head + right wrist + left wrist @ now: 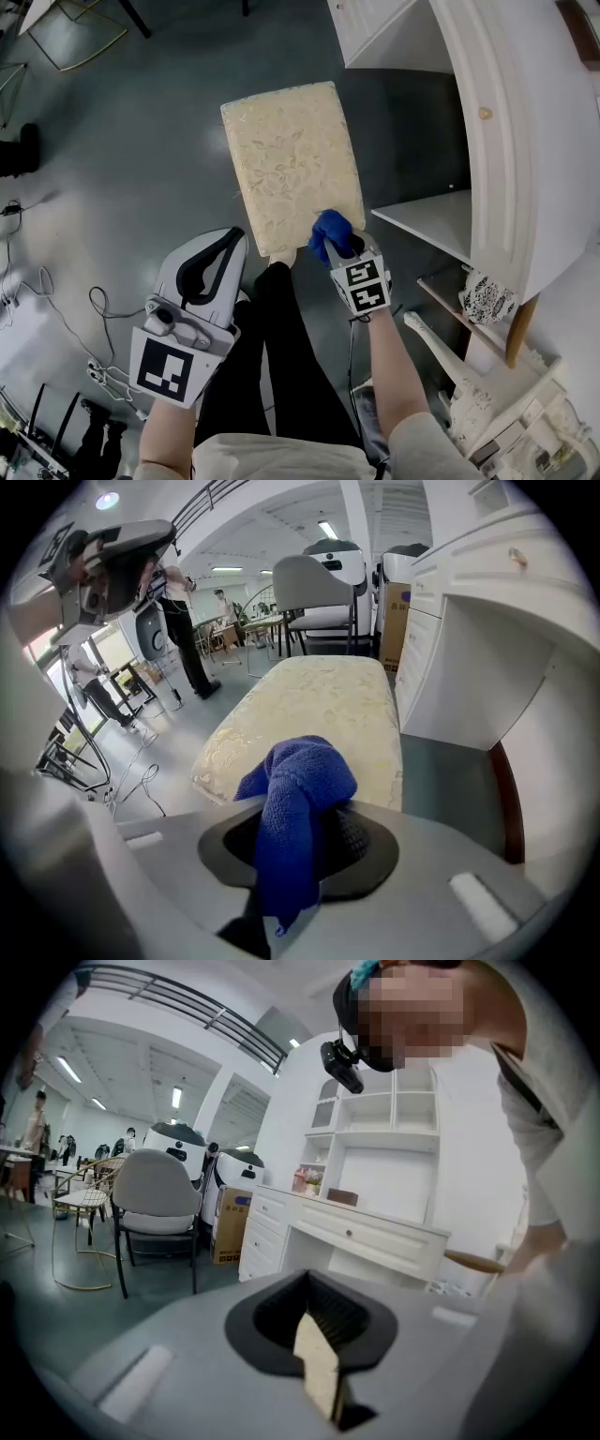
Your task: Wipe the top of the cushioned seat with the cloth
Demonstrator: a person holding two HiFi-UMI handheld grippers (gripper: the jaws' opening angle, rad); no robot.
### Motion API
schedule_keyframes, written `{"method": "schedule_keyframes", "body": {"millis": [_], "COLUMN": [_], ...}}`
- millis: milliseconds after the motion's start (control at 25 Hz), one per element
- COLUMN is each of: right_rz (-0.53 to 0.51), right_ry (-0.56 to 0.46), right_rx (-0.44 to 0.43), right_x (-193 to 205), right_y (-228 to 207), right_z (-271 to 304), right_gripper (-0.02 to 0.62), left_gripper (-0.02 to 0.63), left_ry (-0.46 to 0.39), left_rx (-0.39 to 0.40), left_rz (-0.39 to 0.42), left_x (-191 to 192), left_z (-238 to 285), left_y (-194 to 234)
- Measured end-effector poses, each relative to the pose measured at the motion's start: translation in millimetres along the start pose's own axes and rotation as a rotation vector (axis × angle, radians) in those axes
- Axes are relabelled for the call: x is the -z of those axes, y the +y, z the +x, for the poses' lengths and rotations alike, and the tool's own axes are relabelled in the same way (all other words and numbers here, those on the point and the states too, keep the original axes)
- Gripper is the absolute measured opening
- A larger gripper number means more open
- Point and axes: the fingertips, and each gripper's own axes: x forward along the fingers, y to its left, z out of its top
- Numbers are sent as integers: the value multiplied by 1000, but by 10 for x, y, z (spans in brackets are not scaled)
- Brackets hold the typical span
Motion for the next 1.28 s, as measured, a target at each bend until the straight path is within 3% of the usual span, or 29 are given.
{"method": "schedule_keyframes", "body": {"millis": [600, 920, 1280], "right_rz": [185, 202, 277], "right_ry": [119, 114, 8], "right_rx": [162, 148, 138], "right_x": [548, 496, 31], "right_y": [-761, -725, -556], "right_z": [-191, -247, -523], "right_gripper": [110, 106, 103], "left_gripper": [0, 0, 0], "left_ry": [11, 16, -9], "left_rx": [13, 28, 34], "left_rz": [-7, 13, 51], "left_x": [24, -103, -549], "left_z": [120, 248, 187], "left_y": [-7, -36, -42]}}
